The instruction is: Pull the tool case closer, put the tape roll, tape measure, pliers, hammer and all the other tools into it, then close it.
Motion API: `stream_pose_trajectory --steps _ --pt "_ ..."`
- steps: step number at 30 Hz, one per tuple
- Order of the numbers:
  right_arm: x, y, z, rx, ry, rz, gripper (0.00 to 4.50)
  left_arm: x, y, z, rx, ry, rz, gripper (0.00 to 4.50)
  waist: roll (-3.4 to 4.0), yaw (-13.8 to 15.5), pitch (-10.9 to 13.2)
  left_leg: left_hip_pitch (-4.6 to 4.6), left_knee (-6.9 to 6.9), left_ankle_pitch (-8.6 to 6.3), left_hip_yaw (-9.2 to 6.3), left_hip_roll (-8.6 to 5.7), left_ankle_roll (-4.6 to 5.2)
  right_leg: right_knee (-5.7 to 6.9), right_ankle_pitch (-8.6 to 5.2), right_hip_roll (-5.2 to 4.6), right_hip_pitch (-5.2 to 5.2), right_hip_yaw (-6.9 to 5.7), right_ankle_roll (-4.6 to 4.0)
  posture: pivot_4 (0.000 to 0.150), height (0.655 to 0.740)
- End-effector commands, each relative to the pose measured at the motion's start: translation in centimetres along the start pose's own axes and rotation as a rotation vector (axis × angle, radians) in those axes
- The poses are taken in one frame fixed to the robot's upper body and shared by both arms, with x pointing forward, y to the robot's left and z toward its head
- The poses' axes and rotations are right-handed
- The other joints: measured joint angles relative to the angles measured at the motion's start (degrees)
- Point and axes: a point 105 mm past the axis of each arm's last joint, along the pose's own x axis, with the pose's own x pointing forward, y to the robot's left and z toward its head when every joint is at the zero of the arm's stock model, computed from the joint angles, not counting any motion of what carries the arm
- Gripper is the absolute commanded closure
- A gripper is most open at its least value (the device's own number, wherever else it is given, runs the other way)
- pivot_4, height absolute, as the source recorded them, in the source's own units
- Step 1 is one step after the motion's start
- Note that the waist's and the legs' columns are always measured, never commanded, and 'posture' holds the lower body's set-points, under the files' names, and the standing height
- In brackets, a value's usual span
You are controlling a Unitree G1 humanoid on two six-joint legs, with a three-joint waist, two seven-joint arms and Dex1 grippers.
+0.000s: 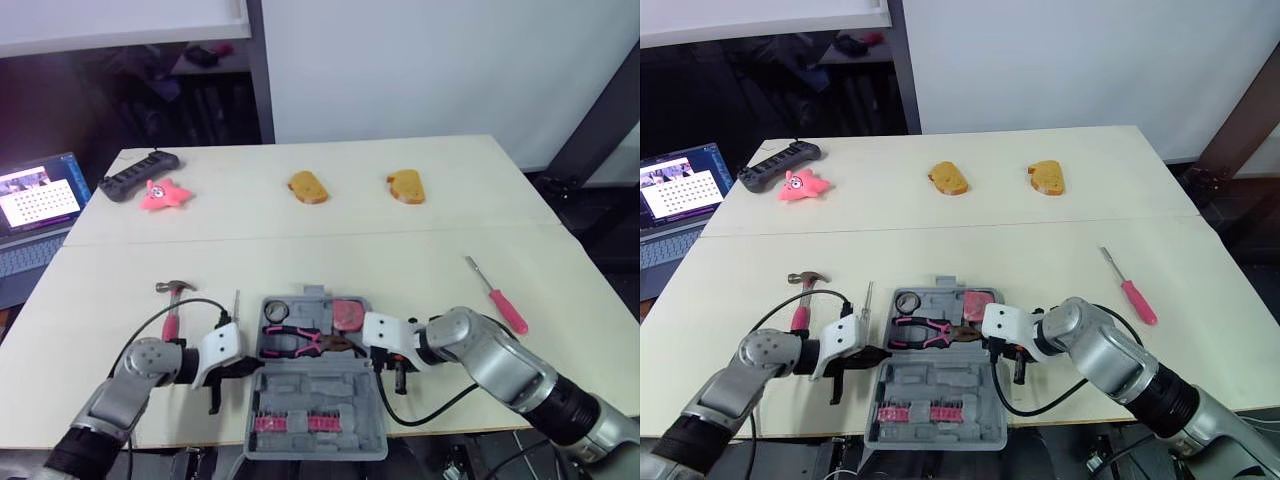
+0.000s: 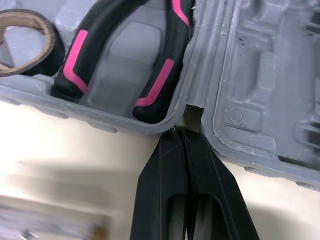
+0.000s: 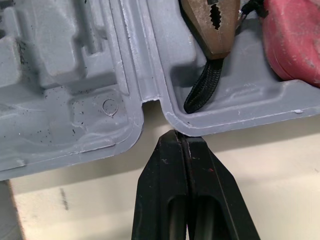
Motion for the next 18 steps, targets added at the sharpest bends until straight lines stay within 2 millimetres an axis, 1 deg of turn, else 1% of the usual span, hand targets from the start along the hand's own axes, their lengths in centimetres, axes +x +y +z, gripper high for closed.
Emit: stream_pose_trajectory --steps 1,4,8,9,15,18 --pt "-0.4 -0.2 1.4 -0.027 -0.042 -0.006 4.50 1.1 0.2 0.0 -0.006 0.012 0.014 4.46 0.00 -0.06 0.00 0.00 0.00 0.00 0.00 0.00 0.00 0.01 0.00 0.00 0.00 0.00 0.00 0.150 0.7219" --pt "-0.5 -0.2 1.6 -0.029 -0.049 -0.009 4.50 1.3 0.3 0.0 -0.004 0.014 0.011 4.46 0.00 -0.07 0.00 0.00 0.00 0.00 -0.01 0.00 0.00 0.01 0.00 0.00 0.00 0.00 0.00 0.150 0.7219" --pt "-0.2 -2.6 2.7 0.014 -0.092 -0.104 4.50 2.0 1.6 0.4 0.019 0.025 0.024 4.46 0.00 -0.11 0.00 0.07 0.01 0.04 -0.03 0.00 -0.06 0.02 0.03 0.01 0.08 -0.01 -0.04 0.150 0.7219" --pt "-0.2 -2.9 2.8 0.019 -0.096 -0.113 4.50 2.1 1.8 0.5 0.021 0.025 0.026 4.46 0.00 -0.12 0.00 0.07 0.02 0.07 -0.02 0.01 -0.09 0.02 0.09 0.03 0.08 -0.01 -0.06 0.150 0.7219" --pt "-0.1 -6.0 2.5 0.042 -0.079 -0.185 4.50 2.9 4.2 1.1 0.039 0.027 0.056 4.46 0.01 -0.12 -0.01 0.05 0.05 0.17 -0.04 -0.02 -0.11 0.07 0.21 0.05 0.06 -0.01 0.05 0.150 0.7219" --pt "0.0 -6.7 2.3 0.050 -0.074 -0.194 4.50 3.3 4.7 1.2 0.044 0.025 0.058 4.46 0.01 -0.14 -0.01 0.05 0.06 0.18 -0.05 -0.02 -0.13 0.08 0.24 0.05 0.05 -0.01 0.03 0.150 0.7219"
